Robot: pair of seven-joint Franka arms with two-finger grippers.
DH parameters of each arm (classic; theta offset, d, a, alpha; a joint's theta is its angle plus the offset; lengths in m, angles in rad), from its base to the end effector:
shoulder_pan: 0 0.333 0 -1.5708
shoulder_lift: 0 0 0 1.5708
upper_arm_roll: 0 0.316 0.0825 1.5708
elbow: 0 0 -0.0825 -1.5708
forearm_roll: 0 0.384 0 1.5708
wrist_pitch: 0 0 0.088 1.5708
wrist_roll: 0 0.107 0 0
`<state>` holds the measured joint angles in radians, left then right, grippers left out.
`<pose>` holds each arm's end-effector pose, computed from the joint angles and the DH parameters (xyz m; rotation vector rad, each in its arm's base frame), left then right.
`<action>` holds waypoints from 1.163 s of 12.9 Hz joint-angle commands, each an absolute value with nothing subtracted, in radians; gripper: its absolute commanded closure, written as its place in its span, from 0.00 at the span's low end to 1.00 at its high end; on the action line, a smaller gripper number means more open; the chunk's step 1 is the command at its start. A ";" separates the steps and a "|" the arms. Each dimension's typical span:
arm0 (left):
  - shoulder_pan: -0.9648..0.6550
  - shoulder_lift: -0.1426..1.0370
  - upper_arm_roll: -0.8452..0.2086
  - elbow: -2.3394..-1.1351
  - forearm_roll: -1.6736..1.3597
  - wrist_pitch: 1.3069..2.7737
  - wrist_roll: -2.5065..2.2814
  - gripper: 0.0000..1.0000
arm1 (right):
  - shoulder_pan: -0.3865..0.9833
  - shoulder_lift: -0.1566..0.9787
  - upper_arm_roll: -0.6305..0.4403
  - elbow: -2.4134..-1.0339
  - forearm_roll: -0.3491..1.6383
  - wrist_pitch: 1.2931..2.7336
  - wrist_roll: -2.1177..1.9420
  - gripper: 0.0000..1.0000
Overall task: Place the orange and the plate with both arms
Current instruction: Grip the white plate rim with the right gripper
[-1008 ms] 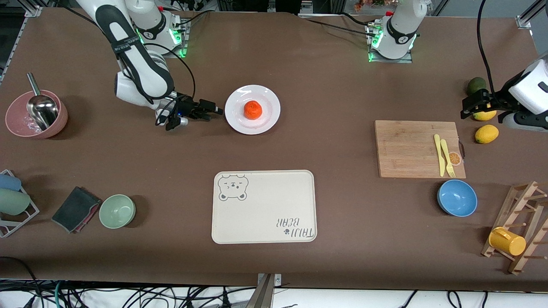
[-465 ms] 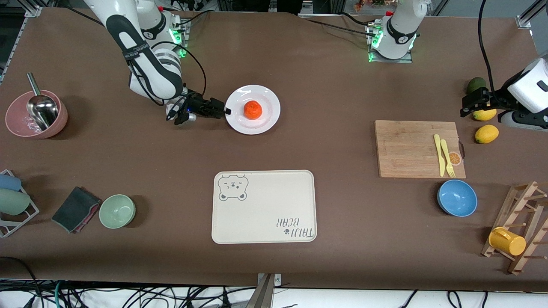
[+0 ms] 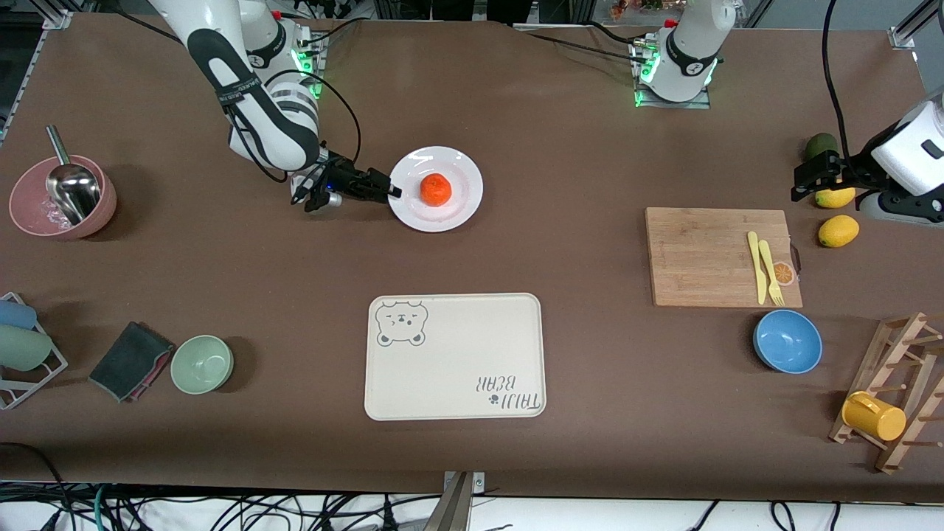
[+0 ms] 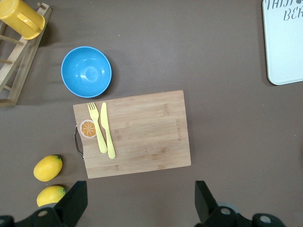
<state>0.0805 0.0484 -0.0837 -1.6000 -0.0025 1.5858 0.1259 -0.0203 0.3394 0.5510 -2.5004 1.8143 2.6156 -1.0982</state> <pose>0.5680 -0.0010 0.5849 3.1232 -0.2017 -0.0969 0.3629 0.2128 0.1479 -2.3038 0.1844 -0.0033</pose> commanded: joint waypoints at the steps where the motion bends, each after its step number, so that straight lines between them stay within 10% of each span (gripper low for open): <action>1: 0.075 0.046 -0.081 -1.600 0.008 1.575 0.149 0.00 | -0.015 0.374 0.561 -2.491 1.894 2.637 -1.207 0.39; 6: 0.074 0.054 -0.081 -1.600 0.009 1.575 0.149 0.00 | -0.015 0.382 0.560 -2.491 1.901 2.637 -1.226 0.69; 15: 0.075 0.064 -0.081 -1.600 0.009 1.577 0.149 0.00 | -0.017 0.410 0.558 -2.491 1.902 2.637 -1.273 0.91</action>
<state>0.0776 0.0649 -0.0837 -1.6012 -0.0025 1.5853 0.1264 -0.0155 0.3869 0.5547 -2.4987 1.8766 2.6175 -1.2352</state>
